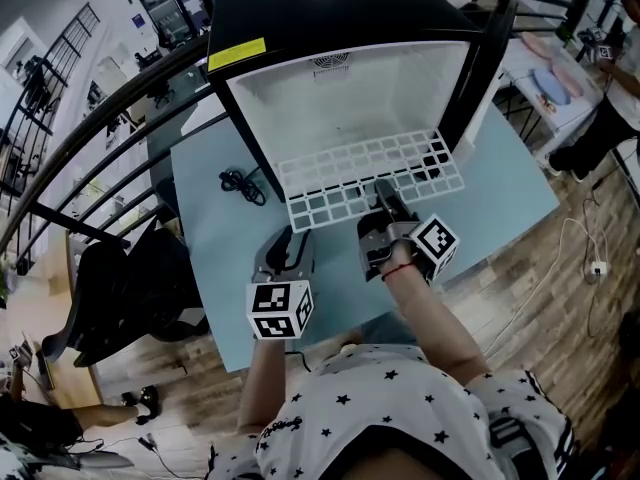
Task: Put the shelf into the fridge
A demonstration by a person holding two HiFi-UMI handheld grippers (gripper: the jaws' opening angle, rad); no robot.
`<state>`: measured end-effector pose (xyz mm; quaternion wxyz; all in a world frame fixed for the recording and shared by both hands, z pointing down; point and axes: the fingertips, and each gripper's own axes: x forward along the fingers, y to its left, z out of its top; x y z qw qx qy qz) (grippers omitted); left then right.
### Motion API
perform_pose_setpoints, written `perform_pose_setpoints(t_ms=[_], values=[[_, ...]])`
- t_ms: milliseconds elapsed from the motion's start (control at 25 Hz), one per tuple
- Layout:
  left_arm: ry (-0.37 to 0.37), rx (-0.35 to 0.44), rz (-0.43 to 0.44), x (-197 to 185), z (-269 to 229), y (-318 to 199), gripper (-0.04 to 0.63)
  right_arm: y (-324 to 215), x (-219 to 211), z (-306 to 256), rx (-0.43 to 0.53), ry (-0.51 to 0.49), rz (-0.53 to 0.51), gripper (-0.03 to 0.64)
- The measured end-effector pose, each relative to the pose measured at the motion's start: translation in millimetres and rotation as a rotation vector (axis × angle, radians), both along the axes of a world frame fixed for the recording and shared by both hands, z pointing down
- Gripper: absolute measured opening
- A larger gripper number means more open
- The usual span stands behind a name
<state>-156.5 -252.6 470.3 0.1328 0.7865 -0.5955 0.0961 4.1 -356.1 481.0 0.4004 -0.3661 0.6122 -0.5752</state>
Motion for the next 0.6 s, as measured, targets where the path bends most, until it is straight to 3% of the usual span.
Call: perform_pose_setpoints(t_ms=[600], values=[[-0.033, -0.005, -0.007, -14, 3, -13, 0.146, -11, -15, 0, -0.009, 0.019, -0.043, 0.037]])
